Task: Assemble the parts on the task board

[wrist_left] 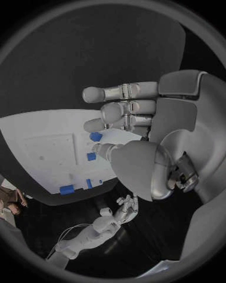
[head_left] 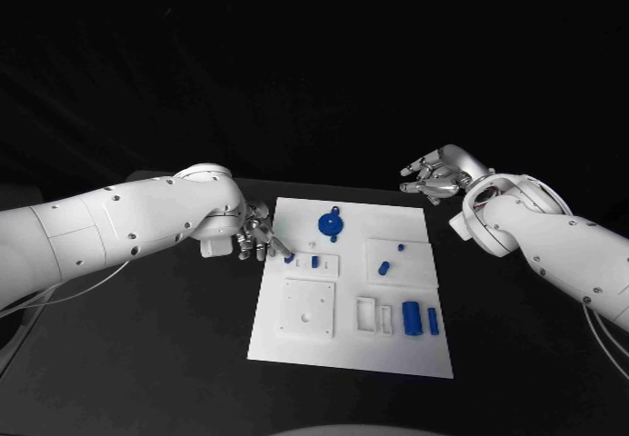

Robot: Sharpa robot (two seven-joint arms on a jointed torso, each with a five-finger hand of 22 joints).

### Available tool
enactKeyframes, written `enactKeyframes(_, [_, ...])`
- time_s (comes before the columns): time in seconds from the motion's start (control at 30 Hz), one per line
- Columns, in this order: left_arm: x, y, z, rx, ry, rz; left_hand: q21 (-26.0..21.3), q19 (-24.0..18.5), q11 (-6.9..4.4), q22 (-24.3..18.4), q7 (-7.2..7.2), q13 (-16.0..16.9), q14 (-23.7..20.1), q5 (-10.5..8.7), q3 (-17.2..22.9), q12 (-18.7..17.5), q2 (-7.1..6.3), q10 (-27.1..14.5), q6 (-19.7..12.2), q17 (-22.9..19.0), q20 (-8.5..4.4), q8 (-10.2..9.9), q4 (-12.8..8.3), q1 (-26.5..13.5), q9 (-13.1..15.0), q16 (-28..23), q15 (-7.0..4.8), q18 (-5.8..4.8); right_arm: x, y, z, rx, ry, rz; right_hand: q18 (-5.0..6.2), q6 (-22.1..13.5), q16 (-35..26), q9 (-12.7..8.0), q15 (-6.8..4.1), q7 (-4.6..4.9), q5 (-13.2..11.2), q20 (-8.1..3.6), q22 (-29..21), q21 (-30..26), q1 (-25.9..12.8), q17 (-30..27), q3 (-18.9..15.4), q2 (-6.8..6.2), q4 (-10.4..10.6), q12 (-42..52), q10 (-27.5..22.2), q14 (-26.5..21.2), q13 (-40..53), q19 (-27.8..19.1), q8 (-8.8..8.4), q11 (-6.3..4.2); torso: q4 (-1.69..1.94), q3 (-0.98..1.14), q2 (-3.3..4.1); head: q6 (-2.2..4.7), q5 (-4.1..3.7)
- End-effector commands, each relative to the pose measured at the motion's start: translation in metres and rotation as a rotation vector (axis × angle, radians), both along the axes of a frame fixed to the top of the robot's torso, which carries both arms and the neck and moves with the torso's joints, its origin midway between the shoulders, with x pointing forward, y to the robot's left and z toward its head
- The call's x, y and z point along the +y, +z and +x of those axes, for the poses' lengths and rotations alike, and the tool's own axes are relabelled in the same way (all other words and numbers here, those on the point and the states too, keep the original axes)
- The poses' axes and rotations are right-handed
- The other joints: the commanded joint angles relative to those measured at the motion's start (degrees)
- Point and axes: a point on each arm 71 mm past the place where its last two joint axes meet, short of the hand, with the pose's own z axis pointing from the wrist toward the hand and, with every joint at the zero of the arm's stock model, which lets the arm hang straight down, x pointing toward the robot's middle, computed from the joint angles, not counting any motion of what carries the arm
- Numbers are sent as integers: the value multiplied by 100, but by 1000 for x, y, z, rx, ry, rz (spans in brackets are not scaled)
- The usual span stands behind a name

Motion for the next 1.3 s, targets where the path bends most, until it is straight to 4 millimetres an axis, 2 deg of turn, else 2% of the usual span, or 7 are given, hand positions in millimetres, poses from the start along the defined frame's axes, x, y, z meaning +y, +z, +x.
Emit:
enactKeyframes(0.03, [-1,1,0,-19,11,-12,-31,11,52,90,74,-3,-1,-77,3,26,-81,-8,-105,-5,33,-129,46,13,-401,-7,45,118,2,0,-1,-3,14,0,80,-44,-22,-9,-8,-12,18,36,6,-18,-33,-8,6,7,-20,-34,-47,-32,-6,243,-38,-6,-1,-2,2,17,0])
enactKeyframes(0.2, [2,-3,-2,-34,39,-48,-56,4,66,82,102,-13,-16,-92,-12,-3,-104,-36,-119,-10,42,-163,70,89,-808,-42,55,124,11,4,-3,-36,50,-2,82,-138,-7,-30,-1,12,-55,38,12,-8,34,1,25,4,-86,-32,-33,-24,-9,245,-41,6,-4,-10,-2,67,19])
enactKeyframes(0.5, [25,3,-1,-96,154,-323,-637,-115,174,-389,131,-411,-117,-66,-12,-662,37,-325,-57,-432,153,37,65,333,-941,-958,156,109,61,8,-14,-70,228,-89,80,-22,70,-36,9,-4,-1105,56,105,168,266,45,-38,232,-310,56,-19,3,48,244,-40,9,15,-24,-11,200,53])
enactKeyframes(0.6, [35,9,1,-141,202,-464,-944,-227,264,-671,184,-646,-274,13,44,-1006,169,-491,-89,-625,225,53,-63,579,-943,-1448,249,85,82,3,-18,-71,290,-141,76,13,88,-38,8,-15,-1203,56,137,204,286,56,-72,270,-341,70,-21,5,59,240,-41,3,6,-42,-15,243,73])
enactKeyframes(0.8, [53,25,9,-282,312,-712,-1494,-273,373,-1306,239,-979,-364,927,187,-1592,421,-730,-82,-939,347,45,-441,1128,-949,-2291,367,90,124,-13,-22,-68,399,-256,64,23,108,-49,9,-18,-1308,55,196,216,280,63,-122,347,-413,88,-23,6,73,231,-43,3,19,-48,-8,329,124])
enactKeyframes(1.07, [56,37,12,-404,361,-851,-1665,-144,375,-1651,235,-975,-246,991,281,-1874,502,-627,-11,-881,349,-52,-678,1136,-948,-2597,367,85,174,-28,-29,-90,506,-365,17,56,202,-51,-10,-48,-1375,37,282,332,246,112,-127,403,-501,191,49,47,162,257,-45,-23,57,-64,-8,388,193])
enactKeyframes(1.3, [50,42,12,-474,371,-905,-1665,-144,378,-1735,237,-974,-232,999,283,-1913,506,-612,-5,-827,352,-73,-693,1089,-946,-2669,370,81,200,-35,-34,-112,557,-420,-37,62,373,-50,-22,-71,-1431,15,403,608,208,224,-223,431,-504,416,197,107,382,276,-43,-45,26,-51,-6,416,246])
